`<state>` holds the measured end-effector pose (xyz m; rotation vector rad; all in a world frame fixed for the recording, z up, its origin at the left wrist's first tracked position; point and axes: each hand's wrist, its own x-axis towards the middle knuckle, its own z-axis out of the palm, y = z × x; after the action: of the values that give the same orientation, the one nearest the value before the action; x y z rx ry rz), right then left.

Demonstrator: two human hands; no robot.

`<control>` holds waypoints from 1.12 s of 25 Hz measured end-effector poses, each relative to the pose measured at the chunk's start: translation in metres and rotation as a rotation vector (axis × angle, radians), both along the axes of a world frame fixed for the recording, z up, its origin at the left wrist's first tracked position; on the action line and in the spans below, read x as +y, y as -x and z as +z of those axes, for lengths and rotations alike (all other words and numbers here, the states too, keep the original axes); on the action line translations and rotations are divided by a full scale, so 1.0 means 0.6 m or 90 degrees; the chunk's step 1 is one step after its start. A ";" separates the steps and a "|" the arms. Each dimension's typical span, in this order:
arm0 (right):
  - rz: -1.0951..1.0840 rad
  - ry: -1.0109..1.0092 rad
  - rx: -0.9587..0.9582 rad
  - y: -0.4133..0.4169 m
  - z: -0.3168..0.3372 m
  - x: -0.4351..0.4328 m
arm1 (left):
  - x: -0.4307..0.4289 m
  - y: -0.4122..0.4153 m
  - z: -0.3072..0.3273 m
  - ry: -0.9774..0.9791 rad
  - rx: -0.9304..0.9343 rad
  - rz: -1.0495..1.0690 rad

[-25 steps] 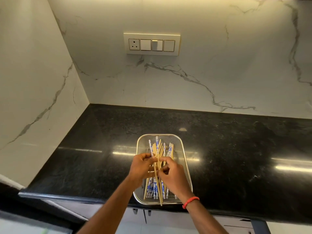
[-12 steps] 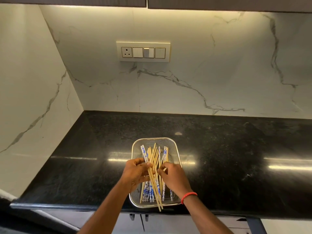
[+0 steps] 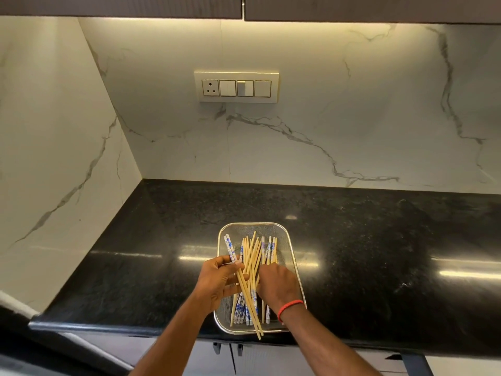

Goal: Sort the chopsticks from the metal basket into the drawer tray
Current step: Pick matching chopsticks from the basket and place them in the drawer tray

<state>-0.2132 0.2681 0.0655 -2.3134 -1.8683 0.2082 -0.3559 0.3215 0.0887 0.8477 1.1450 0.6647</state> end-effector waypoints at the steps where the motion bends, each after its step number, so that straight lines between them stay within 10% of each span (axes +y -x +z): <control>1: 0.008 0.003 -0.007 0.003 0.001 0.004 | -0.002 -0.001 0.002 0.000 0.000 0.001; 13: -0.107 -0.064 0.387 -0.044 0.041 -0.034 | -0.009 -0.017 0.017 -0.006 -0.032 -0.039; 28: -0.132 -0.015 0.194 -0.063 0.096 -0.144 | -0.034 -0.111 0.038 -0.039 -0.055 -0.245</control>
<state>-0.1755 0.1818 0.1232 -2.2864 -1.4701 0.4789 -0.2890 0.3010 0.1113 1.0471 0.8552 0.4136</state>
